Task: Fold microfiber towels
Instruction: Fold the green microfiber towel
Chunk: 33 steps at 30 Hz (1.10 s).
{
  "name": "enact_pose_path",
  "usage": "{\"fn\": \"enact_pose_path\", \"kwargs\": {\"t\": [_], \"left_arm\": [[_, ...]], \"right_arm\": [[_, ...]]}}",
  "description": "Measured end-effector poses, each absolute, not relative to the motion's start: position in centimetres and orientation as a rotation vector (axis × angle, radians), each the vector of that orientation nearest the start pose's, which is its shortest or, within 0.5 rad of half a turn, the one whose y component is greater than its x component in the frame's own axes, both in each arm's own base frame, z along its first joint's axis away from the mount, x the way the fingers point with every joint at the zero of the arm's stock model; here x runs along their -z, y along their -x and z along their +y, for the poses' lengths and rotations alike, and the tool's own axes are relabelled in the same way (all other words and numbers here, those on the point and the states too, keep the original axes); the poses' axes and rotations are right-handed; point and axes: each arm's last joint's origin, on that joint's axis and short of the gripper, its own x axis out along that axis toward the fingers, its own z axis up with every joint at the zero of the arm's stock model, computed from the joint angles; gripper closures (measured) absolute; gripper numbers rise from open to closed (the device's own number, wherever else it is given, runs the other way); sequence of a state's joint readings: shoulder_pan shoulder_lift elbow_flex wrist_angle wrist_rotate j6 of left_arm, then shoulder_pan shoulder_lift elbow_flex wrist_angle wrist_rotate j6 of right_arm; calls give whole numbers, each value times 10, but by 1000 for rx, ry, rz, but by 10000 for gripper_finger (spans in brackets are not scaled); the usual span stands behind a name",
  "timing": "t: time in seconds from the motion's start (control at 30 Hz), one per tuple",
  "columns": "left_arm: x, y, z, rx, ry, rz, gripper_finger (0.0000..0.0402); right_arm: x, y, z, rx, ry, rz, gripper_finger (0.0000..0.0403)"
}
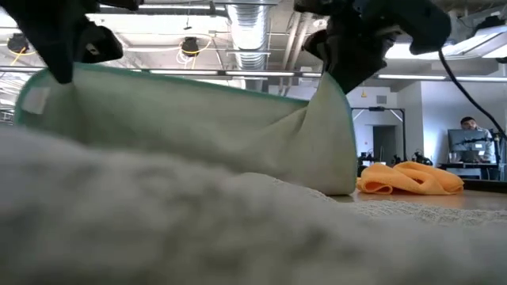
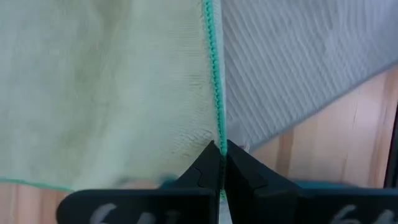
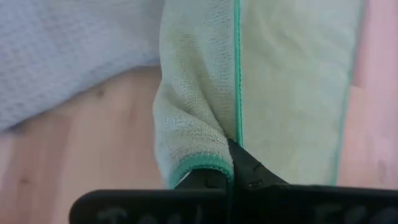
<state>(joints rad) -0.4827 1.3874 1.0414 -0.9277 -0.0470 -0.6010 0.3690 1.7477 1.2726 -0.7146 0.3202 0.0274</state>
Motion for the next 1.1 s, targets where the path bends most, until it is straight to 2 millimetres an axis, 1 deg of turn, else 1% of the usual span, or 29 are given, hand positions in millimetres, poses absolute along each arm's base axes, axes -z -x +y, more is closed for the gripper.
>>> {"fn": "enact_pose_path", "kwargs": {"t": [0.07,0.17,0.23,0.3,0.37,0.47,0.6,0.7,1.1], "left_arm": [[-242,-226,-118,-3,187,1279,401],[-237,-226,-119,-13,181,1317,401],[-233,-232,-121,-1,191,1311,401],[-230,-228,-118,-29,161,1358,401],[-229,-233,-117,-42,172,1343,401],[-226,-231,-110,-125,162,1380,401],[-224,-235,-100,-196,138,1369,401],[-223,-239,-91,-210,118,1375,401],[-223,-246,-43,-423,40,1371,401]], "right_arm": [[-215,-325,119,-37,371,1126,397],[-208,-331,122,-43,342,1125,397],[-202,-330,122,-33,343,1157,397],[-199,-334,120,-10,343,1148,397],[-199,-332,117,28,348,1168,397],[-200,-335,109,80,336,1156,397],[-199,-338,96,126,316,1176,397],[-198,-339,85,178,314,1186,397],[-199,-345,43,332,290,1208,397]]}}
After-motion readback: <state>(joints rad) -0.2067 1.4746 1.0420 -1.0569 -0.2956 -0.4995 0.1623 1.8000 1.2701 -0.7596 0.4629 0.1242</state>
